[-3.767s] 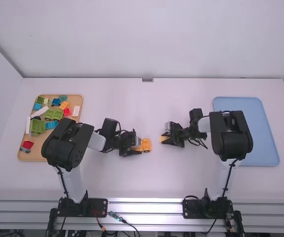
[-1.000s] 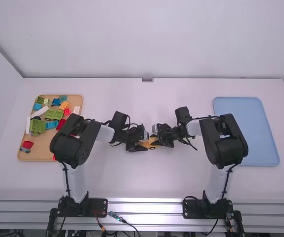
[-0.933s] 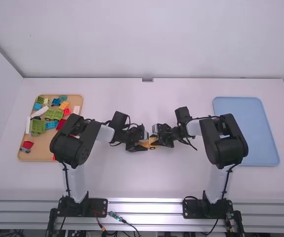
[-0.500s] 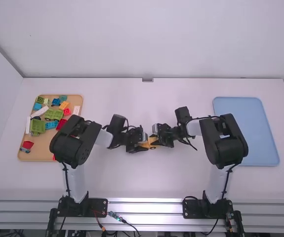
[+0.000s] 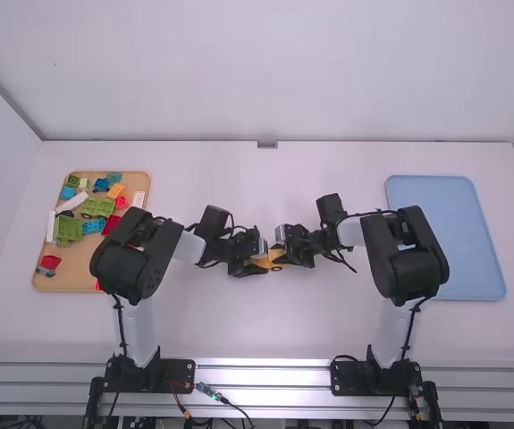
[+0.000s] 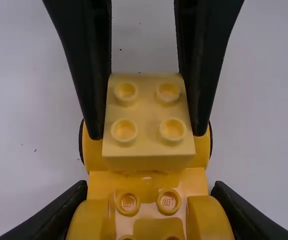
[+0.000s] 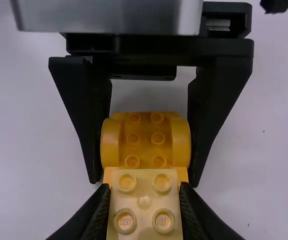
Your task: Assemble lego blocks to make yellow taxi
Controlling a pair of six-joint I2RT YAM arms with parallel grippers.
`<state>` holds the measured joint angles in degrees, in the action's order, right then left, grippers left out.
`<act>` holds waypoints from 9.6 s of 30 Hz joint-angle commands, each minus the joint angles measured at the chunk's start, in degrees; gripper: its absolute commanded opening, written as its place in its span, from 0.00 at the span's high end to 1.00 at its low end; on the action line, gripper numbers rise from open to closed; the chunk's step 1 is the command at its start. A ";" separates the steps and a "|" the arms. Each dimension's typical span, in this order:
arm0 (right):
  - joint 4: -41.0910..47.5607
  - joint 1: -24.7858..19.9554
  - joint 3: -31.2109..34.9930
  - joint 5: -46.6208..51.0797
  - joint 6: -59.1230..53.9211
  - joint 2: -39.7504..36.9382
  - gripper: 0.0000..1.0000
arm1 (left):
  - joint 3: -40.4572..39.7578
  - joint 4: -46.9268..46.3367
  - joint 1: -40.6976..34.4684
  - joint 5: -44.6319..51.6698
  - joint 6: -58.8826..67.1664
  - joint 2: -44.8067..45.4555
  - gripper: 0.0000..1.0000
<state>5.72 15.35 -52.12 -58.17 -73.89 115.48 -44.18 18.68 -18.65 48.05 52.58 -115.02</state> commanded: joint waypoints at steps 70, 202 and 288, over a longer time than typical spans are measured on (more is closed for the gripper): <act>0.77 -5.53 -0.68 -14.19 0.04 -0.96 0.34 | 2.93 1.29 -0.26 -8.70 0.76 -3.06 0.85; -11.36 -14.34 5.14 -1.77 17.29 -17.98 0.01 | -0.74 -8.98 -0.22 -15.69 2.64 -0.97 0.01; -14.27 -14.56 5.25 -1.97 21.16 -17.98 0.01 | -25.20 -46.53 47.60 -28.48 -12.87 10.77 0.01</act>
<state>-8.80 1.06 -45.54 -59.59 -52.88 98.39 -68.53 -27.00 29.71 17.02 38.13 -103.79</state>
